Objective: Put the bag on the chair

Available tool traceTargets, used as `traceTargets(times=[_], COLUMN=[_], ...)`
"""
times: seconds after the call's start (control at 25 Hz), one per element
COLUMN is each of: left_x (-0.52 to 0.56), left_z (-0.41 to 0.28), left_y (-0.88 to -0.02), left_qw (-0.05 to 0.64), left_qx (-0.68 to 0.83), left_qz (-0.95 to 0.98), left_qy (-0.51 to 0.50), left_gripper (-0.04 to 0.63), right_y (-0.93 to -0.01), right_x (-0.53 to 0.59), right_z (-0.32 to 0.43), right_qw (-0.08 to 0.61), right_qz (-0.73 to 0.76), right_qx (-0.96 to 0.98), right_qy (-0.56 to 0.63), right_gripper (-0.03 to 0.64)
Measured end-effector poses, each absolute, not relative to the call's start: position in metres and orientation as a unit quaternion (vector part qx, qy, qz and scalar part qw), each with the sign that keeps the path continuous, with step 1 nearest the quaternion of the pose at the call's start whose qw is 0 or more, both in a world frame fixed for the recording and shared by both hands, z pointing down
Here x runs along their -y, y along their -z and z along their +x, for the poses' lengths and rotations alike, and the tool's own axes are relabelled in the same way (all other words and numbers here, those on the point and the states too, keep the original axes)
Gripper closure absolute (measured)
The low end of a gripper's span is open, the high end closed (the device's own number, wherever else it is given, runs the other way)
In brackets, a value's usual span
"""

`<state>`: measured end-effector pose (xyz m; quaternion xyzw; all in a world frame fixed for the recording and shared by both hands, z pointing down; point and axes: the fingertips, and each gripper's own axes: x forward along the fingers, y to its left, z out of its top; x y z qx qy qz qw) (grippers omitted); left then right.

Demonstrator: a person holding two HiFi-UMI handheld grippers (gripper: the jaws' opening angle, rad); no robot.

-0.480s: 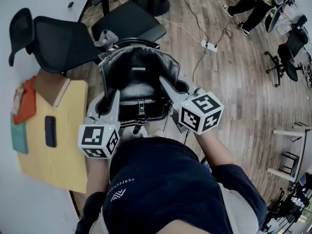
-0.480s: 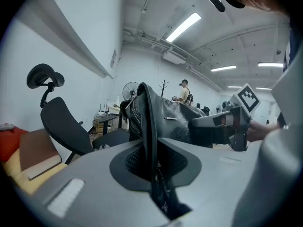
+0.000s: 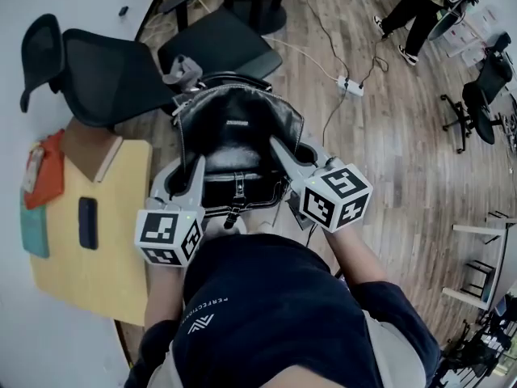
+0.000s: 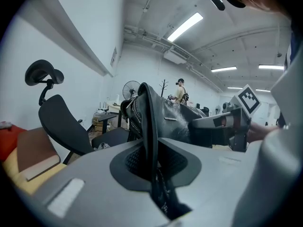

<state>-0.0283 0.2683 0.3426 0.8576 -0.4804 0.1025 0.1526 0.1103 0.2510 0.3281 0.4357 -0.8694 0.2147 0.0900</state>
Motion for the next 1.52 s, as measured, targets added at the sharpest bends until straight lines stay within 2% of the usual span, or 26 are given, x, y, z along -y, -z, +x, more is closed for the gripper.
traceTargets(times=[0.56,0.92,1.2,1.52], left_x=[-0.244,-0.189,-0.141,-0.141], left_z=[-0.029,-0.051,-0.060,-0.064], left_y=[-0.346,-0.348,-0.337,-0.310], left_qw=[0.161,0.161,0.154,0.139], left_qx=[0.476,0.474,0.459,0.451], left_qz=[0.859,0.861,0.870,0.878], left_qy=[-0.099,-0.093,-0.087,-0.080], left_gripper=[0.537,0.537,0.540,0.541], right_y=[-0.328,-0.328,-0.316,-0.289], right_x=[-0.228,-0.174,-0.129,-0.129], right_z=[0.109,0.086,0.077,0.073], right_qw=[0.098,0.103,0.100,0.094], right_qz=[0.438,0.440,0.449,0.456], right_qx=[0.865,0.865,0.863,0.864], right_qy=[-0.222,-0.216,-0.209,-0.191], right_gripper=[0.591,0.591,0.591,0.591])
